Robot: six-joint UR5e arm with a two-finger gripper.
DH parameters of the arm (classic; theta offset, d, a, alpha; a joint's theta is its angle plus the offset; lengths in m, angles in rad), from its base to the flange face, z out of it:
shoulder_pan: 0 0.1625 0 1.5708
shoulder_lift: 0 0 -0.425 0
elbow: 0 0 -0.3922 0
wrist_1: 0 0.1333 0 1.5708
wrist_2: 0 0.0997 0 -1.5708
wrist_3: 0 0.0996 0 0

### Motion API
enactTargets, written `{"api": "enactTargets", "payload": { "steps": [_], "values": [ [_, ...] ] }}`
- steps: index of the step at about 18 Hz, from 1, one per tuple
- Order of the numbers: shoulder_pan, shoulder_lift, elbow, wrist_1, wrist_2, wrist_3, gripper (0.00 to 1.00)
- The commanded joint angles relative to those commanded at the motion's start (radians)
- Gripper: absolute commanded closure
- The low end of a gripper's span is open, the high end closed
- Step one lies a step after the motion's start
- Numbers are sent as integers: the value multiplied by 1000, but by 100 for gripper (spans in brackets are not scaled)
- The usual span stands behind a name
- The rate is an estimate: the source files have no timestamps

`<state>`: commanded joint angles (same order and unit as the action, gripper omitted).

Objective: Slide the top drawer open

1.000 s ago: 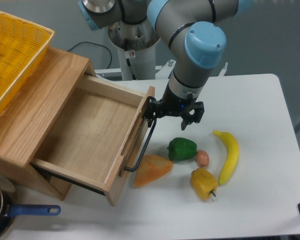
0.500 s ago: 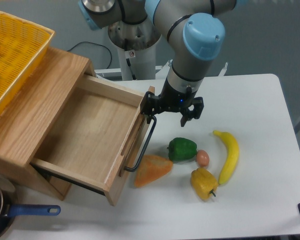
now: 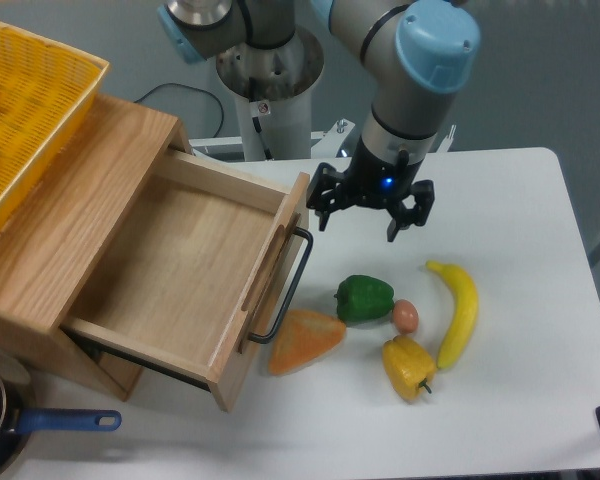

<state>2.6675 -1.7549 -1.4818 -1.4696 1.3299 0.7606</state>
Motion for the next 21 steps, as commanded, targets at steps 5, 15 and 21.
{"api": "enactTargets", "payload": {
  "steps": [5,15,21],
  "values": [
    [3,3,-15,-2,113,123,0],
    [2,-1,-35,2,218,353,0],
    [38,-3,-46,8,224,431,0]
  ]
}}
